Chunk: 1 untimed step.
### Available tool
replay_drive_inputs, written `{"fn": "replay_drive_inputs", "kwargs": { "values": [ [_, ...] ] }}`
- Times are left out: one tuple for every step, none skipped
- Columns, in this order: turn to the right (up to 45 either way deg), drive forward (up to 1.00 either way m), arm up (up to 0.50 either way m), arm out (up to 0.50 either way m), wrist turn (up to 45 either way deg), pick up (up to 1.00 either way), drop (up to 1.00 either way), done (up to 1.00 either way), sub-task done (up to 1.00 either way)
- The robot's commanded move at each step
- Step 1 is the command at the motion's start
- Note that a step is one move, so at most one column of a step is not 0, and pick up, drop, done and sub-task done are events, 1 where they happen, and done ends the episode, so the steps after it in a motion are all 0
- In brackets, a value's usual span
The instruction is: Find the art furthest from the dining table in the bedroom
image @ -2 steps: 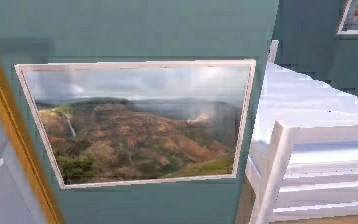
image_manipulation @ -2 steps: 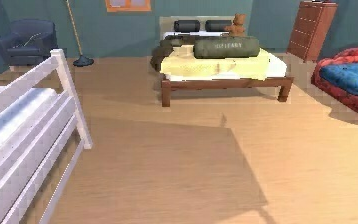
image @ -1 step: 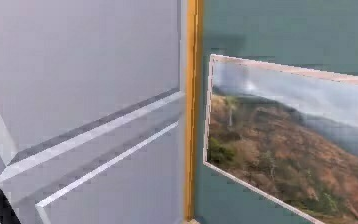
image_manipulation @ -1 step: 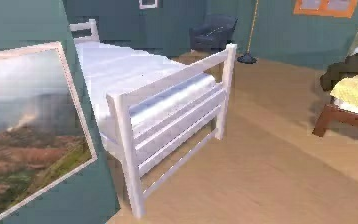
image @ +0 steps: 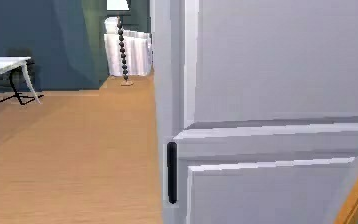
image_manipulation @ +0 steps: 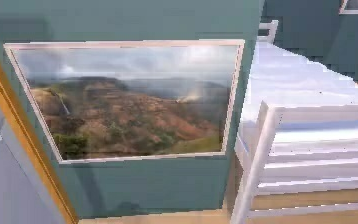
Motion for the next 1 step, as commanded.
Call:
{"fn": "replay_drive_inputs", "kwargs": {
  "values": [
    [-33.0, 0.00, 0.00, 0.00, 0.0, 0.00, 0.00, 0.00, 0.00]
  ]
}}
